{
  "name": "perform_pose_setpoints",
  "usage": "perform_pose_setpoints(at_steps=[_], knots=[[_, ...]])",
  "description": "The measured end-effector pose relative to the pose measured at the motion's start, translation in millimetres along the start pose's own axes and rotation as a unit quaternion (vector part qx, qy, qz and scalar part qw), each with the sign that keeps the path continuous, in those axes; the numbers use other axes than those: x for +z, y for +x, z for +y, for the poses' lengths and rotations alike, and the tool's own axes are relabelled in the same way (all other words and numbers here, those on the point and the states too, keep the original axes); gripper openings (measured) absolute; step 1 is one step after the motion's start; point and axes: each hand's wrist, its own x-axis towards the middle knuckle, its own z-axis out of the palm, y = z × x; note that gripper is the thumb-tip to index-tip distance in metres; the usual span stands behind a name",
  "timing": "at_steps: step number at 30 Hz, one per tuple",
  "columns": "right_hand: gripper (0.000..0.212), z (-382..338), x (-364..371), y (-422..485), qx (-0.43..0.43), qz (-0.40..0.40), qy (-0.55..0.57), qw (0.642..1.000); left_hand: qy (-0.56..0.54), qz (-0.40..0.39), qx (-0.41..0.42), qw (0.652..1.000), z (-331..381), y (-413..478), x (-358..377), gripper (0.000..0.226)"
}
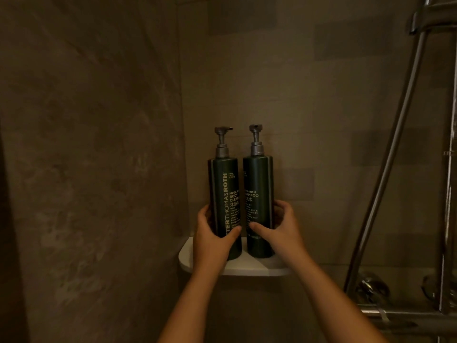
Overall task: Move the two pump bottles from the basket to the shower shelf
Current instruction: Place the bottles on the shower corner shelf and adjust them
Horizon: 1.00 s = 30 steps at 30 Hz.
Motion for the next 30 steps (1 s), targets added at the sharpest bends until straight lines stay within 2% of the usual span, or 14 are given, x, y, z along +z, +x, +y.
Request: perform_pose_setpoints(at_steps=[5,10,22,30], knots=[[0.083,-4,-5,1,0.001,-0.039,0.017,0.999,0.001,-0.025,-0.005,1.0,1,0,-3,0.078],[0.078,-7,-12,4,0.018,-0.059,0.034,0.998,-0.025,-0.077,-0.022,0.996,3,3,-10,0.067],[0.076,-6,-3,1,0.01,0.027,-0.02,0.999,0.004,0.014,-0.015,1.0,6,1,0,0.072],[0.075,-5,-12,0,0.013,-0.017,0.004,1.0,-0.037,-0.033,-0.024,0.998,7,3,-6,0.067]])
